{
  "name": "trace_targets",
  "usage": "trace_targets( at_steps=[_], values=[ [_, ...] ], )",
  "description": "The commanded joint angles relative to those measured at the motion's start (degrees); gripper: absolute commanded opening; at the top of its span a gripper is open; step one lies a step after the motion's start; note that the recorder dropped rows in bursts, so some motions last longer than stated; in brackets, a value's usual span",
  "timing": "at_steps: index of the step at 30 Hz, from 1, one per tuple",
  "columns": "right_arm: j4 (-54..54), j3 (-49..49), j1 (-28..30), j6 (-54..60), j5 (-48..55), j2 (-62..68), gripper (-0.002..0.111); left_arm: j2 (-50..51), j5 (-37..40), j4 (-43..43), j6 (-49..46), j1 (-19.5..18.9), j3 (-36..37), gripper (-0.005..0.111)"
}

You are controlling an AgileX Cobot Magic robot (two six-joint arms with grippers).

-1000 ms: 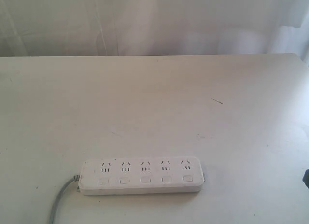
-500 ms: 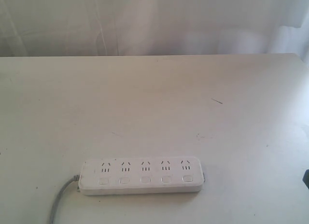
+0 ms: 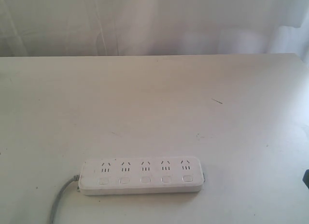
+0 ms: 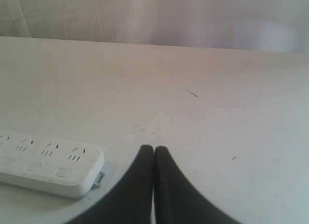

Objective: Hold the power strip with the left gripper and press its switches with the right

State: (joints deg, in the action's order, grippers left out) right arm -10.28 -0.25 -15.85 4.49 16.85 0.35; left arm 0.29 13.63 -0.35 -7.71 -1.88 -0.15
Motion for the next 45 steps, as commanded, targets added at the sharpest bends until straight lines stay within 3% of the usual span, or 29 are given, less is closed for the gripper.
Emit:
trace_targets(
  at_steps=[1, 10, 18, 24, 45],
  values=[
    [-0.1, 0.25, 1.35, -0.21, -0.56, -0.35, 0.0, -0.29, -0.03, 0.05, 0.02, -0.14, 0.15, 0.0],
    [6.18, 0.25, 12.01, 0.71, -4.66, -0.35, 0.0, -0.29, -0.03, 0.05, 0.02, -0.14, 0.15, 0.0],
    [7.53, 0.25, 19.83, 2.62, 3.35, -0.35, 0.0, -0.29, -0.03, 0.05, 0.02, -0.14, 0.15, 0.0],
    [7.53, 0.25, 20.21, -3.82, 3.53, -0.35, 0.0, -0.29, -0.03, 0.05, 0.02, -0.14, 0.15, 0.0],
    [7.53, 0.25, 18.73, -3.43, 3.53, -0.35, 0.0, -0.29, -0.03, 0.05, 0.02, -0.14, 0.15, 0.0]
  ],
)
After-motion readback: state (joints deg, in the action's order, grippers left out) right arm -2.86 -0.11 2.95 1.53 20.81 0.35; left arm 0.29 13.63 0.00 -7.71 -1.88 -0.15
